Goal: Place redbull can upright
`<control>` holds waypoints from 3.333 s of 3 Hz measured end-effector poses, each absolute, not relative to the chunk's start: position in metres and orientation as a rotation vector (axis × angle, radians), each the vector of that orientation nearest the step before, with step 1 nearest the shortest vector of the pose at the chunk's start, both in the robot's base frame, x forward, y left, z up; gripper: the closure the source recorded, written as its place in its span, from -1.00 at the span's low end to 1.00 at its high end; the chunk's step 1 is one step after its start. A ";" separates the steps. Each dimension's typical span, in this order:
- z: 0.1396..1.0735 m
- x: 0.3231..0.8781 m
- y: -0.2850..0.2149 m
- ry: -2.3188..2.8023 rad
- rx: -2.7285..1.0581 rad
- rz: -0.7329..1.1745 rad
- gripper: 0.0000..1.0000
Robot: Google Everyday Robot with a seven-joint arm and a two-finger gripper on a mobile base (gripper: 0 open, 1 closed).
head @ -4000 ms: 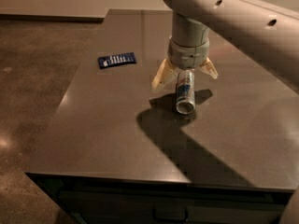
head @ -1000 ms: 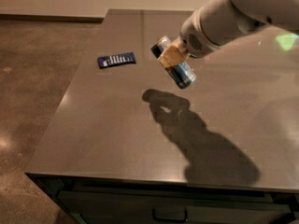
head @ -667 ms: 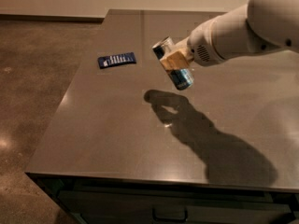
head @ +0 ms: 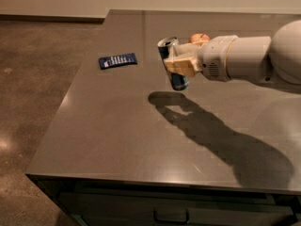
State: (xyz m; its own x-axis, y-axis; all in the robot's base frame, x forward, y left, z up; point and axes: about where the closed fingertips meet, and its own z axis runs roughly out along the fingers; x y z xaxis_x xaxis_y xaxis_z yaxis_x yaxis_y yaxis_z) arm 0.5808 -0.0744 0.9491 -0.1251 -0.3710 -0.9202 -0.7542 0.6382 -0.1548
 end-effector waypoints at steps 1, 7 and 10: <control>0.948 0.580 -0.081 1.632 -0.883 0.472 1.00; 0.921 0.575 -0.107 1.437 -0.701 0.614 0.19; 0.916 0.573 -0.112 1.442 -0.702 0.612 -1.00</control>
Offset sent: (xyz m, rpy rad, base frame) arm -0.0026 -0.0318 -0.0155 0.2843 -0.1747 0.0383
